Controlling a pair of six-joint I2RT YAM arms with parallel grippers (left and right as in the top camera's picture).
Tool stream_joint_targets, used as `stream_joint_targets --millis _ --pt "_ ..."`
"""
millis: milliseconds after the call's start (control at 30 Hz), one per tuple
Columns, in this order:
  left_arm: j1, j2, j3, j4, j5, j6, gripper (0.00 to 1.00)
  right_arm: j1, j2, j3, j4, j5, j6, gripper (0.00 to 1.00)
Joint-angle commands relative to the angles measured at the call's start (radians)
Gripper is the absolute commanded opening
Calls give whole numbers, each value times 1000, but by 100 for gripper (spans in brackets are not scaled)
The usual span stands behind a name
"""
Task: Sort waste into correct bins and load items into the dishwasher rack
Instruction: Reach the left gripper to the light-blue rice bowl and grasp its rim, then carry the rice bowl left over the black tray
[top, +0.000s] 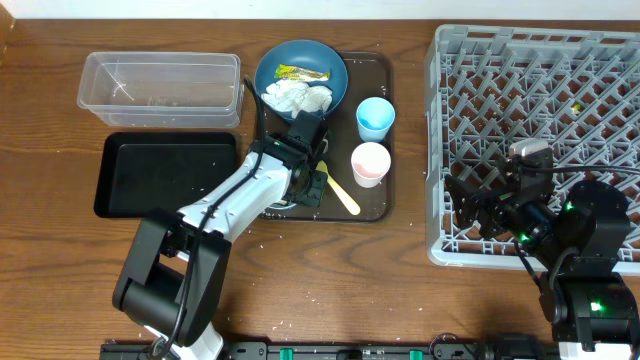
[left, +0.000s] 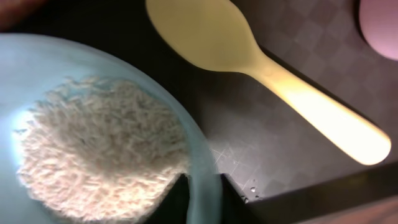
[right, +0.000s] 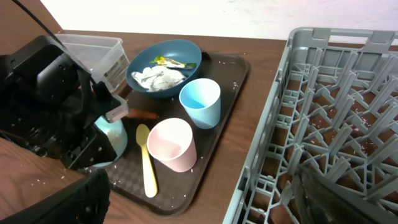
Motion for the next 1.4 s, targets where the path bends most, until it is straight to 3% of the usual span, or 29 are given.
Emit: stream_joint_targets --millis 0,233,500,767,1033,1367 --pt "-3 11 -2 0 -12 -21 6 15 0 20 -2 -12 -15 91" --pt "-3 -43 26 -38 0 -46 6 15 0 20 -8 -12 -16 91" --pt "20 -246 98 -115 23 -74 6 15 0 20 -8 -12 -15 86" --pt "233 -429 98 -182 68 -74 6 15 0 20 -8 -12 -15 86" --pt "589 -371 90 -192 400 50 6 15 0 20 -13 -12 -15 86" --pt "933 -93 90 -142 946 154 6 15 0 20 -19 -11 -16 86"
